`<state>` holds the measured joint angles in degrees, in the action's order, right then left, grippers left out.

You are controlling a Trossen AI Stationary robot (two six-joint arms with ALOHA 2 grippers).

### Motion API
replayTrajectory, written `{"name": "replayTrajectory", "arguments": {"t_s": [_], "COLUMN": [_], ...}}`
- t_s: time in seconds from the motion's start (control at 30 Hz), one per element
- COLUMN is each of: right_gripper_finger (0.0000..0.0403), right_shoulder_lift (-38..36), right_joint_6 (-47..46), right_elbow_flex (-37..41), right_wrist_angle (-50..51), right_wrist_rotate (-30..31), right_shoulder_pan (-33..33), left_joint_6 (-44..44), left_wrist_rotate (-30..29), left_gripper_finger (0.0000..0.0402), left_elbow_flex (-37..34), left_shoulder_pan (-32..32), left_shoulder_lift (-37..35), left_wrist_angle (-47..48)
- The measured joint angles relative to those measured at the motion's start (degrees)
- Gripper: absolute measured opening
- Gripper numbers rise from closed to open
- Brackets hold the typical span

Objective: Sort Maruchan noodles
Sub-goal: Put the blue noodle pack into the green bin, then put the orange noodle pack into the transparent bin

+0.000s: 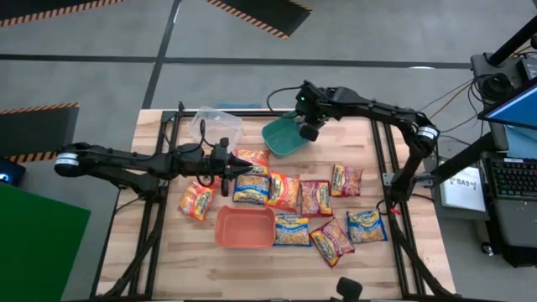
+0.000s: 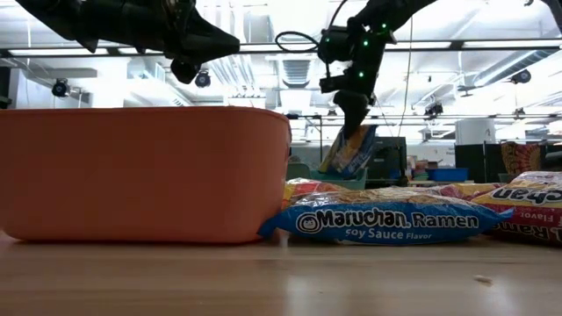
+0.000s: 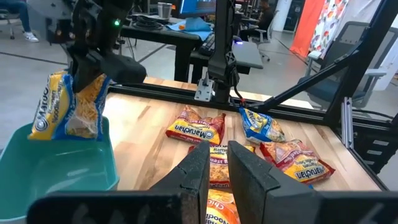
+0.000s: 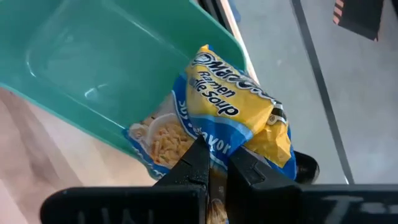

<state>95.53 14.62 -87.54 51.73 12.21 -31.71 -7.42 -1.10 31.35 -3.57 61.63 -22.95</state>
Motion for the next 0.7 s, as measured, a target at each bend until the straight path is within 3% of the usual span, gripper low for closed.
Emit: {"name": "replayTrajectory", "arguments": {"t_s": [0.2,0.37,0.7], "right_gripper_finger": [0.0012,0.002,0.0083], "right_shoulder_lift": [2.1,3.9,4.1], "right_joint_6": [1.2,1.0,0.3], "right_elbow_flex": [-0.1,-0.1,-0.1], "right_wrist_angle": [-0.2,-0.8,-3.0], "right_wrist_rotate": [0.5,5.8,6.4], "right_shoulder_pan": [0.0,0.0,0.1], "left_joint_6": [0.5,0.5,0.3], "left_wrist_rotate": [0.0,0.0,0.0], "left_gripper_finger": [0.004,0.004,0.004], "left_elbow_flex": [0.0,0.0,0.0], "left_shoulder_pan": [0.0,0.0,0.0], "left_shoulder_lift": [0.0,1.0,3.8], "left_wrist_angle": [-0.1,-0.3,-0.6]}}
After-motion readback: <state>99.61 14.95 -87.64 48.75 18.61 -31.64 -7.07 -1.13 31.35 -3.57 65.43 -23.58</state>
